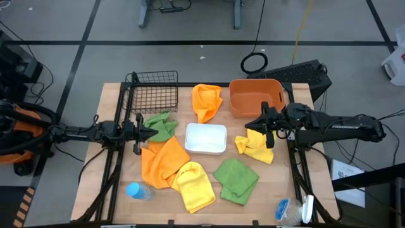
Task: Sort microfiber towel by color & place in baskets
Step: Put the top yellow microfiber towel into the white bin
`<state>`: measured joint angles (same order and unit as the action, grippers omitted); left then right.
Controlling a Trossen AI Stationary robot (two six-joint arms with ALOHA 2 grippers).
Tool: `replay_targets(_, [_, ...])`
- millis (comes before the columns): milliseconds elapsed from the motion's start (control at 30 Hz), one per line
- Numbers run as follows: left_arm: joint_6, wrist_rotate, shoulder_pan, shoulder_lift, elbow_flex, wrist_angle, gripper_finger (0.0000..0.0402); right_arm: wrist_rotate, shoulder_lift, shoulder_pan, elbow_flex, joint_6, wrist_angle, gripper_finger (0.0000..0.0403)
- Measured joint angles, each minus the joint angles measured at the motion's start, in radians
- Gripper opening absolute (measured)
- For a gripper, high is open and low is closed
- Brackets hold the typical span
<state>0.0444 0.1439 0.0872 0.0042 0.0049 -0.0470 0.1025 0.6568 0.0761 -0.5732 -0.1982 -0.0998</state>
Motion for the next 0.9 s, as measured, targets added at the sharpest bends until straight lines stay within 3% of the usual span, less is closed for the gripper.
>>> replay_targets(433, [0.029,0.022,0.0,0.0,0.01,-0.015,0.0018,0.001,0.04,0.0,0.0,0.001,-0.023,0.0])
replay_targets(900, [0.098,0.057,0.0,0.077,0.154,0.014,0.0018,0.0,0.146,0.0,0.0,0.001,-0.034,0.0])
